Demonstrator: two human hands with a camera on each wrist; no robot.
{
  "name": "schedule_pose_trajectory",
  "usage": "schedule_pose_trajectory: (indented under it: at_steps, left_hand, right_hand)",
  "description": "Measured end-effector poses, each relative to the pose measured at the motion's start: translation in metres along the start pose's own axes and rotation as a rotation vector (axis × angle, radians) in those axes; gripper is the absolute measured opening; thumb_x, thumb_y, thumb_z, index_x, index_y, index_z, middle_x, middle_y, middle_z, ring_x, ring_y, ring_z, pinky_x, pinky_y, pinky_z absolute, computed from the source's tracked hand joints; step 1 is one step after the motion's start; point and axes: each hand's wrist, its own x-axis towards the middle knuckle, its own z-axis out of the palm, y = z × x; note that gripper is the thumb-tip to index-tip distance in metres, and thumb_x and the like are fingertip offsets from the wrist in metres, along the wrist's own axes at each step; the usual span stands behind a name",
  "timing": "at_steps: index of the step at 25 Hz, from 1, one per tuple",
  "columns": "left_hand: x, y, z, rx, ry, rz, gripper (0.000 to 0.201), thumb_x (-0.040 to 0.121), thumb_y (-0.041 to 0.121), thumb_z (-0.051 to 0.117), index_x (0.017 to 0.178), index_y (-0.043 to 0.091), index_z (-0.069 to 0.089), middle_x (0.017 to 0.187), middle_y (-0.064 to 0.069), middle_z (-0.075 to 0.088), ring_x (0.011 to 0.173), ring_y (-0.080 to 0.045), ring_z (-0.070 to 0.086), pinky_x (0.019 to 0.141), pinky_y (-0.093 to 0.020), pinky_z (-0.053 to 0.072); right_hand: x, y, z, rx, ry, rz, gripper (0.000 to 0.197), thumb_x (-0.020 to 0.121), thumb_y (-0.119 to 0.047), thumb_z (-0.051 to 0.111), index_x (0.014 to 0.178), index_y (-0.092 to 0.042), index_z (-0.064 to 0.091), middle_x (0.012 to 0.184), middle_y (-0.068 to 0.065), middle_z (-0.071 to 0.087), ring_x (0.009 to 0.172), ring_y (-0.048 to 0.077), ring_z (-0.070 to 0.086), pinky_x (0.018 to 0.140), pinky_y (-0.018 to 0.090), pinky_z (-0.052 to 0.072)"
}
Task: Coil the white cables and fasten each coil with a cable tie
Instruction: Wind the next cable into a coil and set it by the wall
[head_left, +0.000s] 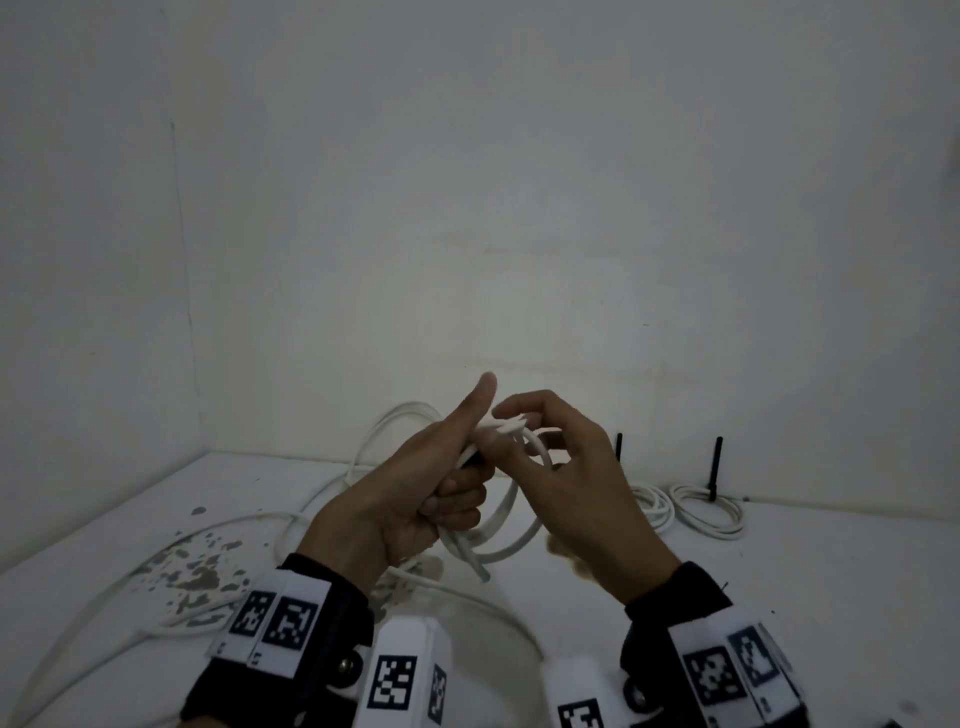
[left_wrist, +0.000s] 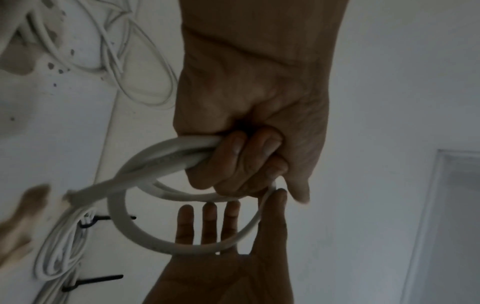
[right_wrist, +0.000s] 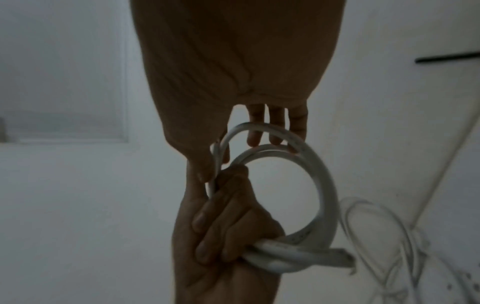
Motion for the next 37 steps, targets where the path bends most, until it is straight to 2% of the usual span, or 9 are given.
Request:
schedule_pose_trajectory:
  at_steps: [3,6,11,18,23,27,30,33,37]
  left_hand:
    - [-0.002,-0.001,-0.003,-0.042,-0.062,-0.037,0.037,0.081,0.039,0.06,0.048,0.022,0.059,0.035,0.007,0.023,0.025,-0.003,0.016,0.039,-0.021,0.006]
    - [-0.001,-0.002,-0.009,-0.171,-0.148,-0.056,0.019,0.074,0.025,0.058,0.06,0.013,0.056,0.039,0.005,0.029,0.024,-0.003,0.019,0.036,-0.017,0.01]
    - [0.012,-0.008,0.0,0.033,0.01,-0.007,0.023,0.088,0.012,0.039,0.066,0.016,0.034,0.051,0.004,0.025,0.034,-0.007,0.017,0.04,-0.022,0.019]
    - [0.016,-0.011,0.008,0.101,0.038,0.008,0.017,0.086,0.011,0.039,0.071,0.017,0.035,0.06,0.001,0.022,0.043,-0.011,0.019,0.044,-0.023,0.025]
    - [0.023,-0.018,0.012,0.216,0.163,0.031,0.007,0.087,0.004,0.042,0.083,0.01,0.043,0.056,0.002,0.039,0.047,-0.012,0.037,0.051,-0.028,0.036]
    - [0.024,-0.017,0.016,0.192,0.166,0.057,0.008,0.09,0.005,0.044,0.088,0.011,0.048,0.055,0.003,0.04,0.048,-0.011,0.039,0.053,-0.028,0.036]
    - [0.022,-0.015,0.015,0.183,0.183,0.089,0.011,0.091,0.003,0.041,0.084,0.011,0.047,0.058,0.001,0.038,0.048,-0.012,0.034,0.051,-0.027,0.032]
    - [0.019,-0.011,0.012,0.151,0.216,0.126,0.011,0.083,0.002,0.042,0.08,0.012,0.045,0.065,-0.002,0.041,0.048,-0.012,0.032,0.049,-0.026,0.027]
    - [0.013,-0.007,0.012,0.128,0.114,0.149,0.007,0.068,0.022,0.046,0.067,0.017,0.051,0.057,0.002,0.04,0.048,-0.01,0.031,0.049,-0.025,0.027]
  right_hand:
    - [0.004,0.0,-0.002,0.256,-0.105,0.213,0.032,0.08,-0.033,0.08,0.107,-0.031,0.063,0.112,0.005,0.066,0.102,0.015,0.063,0.082,0.03,0.049]
    - [0.008,0.001,-0.01,0.379,-0.243,0.302,0.032,0.08,-0.024,0.08,0.108,-0.016,0.07,0.089,0.009,0.069,0.081,0.018,0.062,0.075,0.037,0.049]
    - [0.011,0.005,-0.014,0.362,-0.014,0.249,0.016,0.08,-0.002,0.077,0.096,-0.007,0.076,0.06,-0.002,0.061,0.052,0.012,0.051,0.054,0.03,0.045]
    - [0.008,0.01,-0.017,0.295,0.096,0.22,0.018,0.074,-0.007,0.085,0.087,-0.005,0.072,0.059,0.008,0.062,0.049,0.021,0.045,0.047,0.029,0.041]
    - [0.004,0.009,-0.008,0.108,0.233,0.146,0.013,0.078,-0.011,0.081,0.081,-0.014,0.069,0.064,0.014,0.068,0.043,0.022,0.057,0.04,0.023,0.045]
    - [0.005,0.015,-0.005,0.072,0.362,0.108,0.018,0.079,-0.005,0.075,0.073,-0.013,0.061,0.061,0.014,0.066,0.053,0.035,0.064,0.043,0.032,0.055]
    - [0.004,0.003,-0.01,0.128,0.2,0.134,0.014,0.082,-0.007,0.073,0.085,-0.016,0.063,0.072,0.016,0.069,0.056,0.024,0.063,0.054,0.038,0.061]
    - [0.01,-0.007,-0.021,0.394,-0.02,0.343,0.02,0.088,-0.023,0.069,0.106,-0.014,0.065,0.089,0.016,0.071,0.07,0.023,0.066,0.072,0.047,0.06]
    - [0.009,-0.002,-0.016,0.333,-0.101,0.396,0.035,0.096,-0.041,0.06,0.092,-0.01,0.076,0.078,0.01,0.072,0.062,0.024,0.065,0.066,0.038,0.054]
